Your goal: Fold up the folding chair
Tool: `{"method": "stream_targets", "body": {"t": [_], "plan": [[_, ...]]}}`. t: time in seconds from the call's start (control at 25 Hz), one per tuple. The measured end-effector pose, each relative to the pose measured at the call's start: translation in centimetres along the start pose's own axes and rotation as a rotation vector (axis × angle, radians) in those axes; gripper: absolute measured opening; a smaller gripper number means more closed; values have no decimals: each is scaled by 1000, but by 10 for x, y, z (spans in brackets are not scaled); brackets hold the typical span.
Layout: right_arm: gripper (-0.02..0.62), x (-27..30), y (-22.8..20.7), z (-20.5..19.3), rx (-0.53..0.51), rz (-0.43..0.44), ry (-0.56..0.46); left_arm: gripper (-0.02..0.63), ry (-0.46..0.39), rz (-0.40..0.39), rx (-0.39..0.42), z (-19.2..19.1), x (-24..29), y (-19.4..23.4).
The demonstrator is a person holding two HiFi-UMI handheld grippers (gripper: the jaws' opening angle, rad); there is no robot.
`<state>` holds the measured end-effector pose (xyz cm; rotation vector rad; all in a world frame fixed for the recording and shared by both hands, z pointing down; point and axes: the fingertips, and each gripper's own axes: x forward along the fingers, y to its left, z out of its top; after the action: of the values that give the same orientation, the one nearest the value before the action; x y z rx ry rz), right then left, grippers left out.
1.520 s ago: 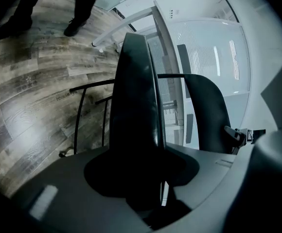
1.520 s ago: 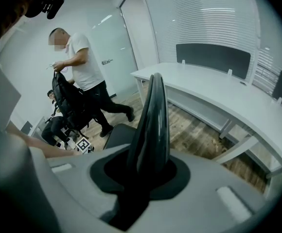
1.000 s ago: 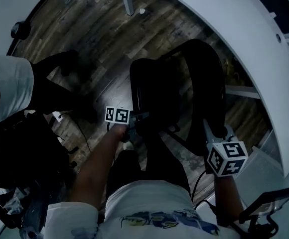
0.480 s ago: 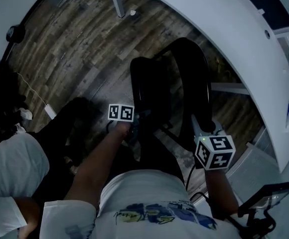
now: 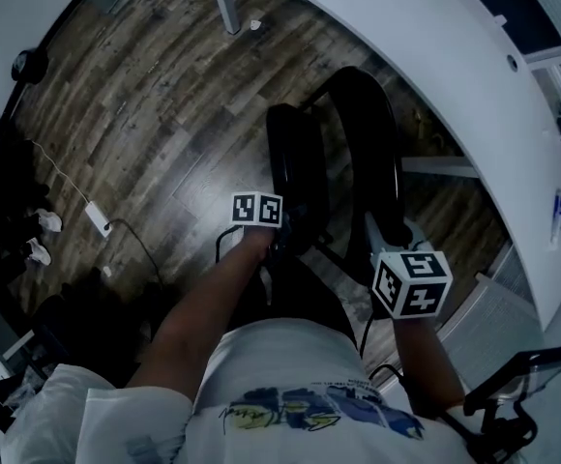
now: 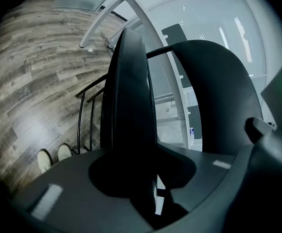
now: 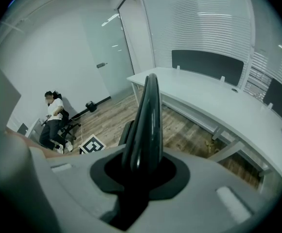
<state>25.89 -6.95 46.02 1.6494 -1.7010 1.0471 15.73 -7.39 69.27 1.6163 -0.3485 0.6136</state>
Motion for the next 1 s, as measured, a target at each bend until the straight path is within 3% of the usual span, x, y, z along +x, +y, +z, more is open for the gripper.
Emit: {"method": "stream_targets", "body": {"t": [0.48,0.8,1.0], "plan": [[74,18,22,20,-12,-16,7,129,5,82,-14,19,22,-14],[72,28,44,47,-11,-13,17,129,30,148,-16,39,16,-24],[72,37,78,73,-64,17,31,132,34,181,-38,56,-4,-27]]}}
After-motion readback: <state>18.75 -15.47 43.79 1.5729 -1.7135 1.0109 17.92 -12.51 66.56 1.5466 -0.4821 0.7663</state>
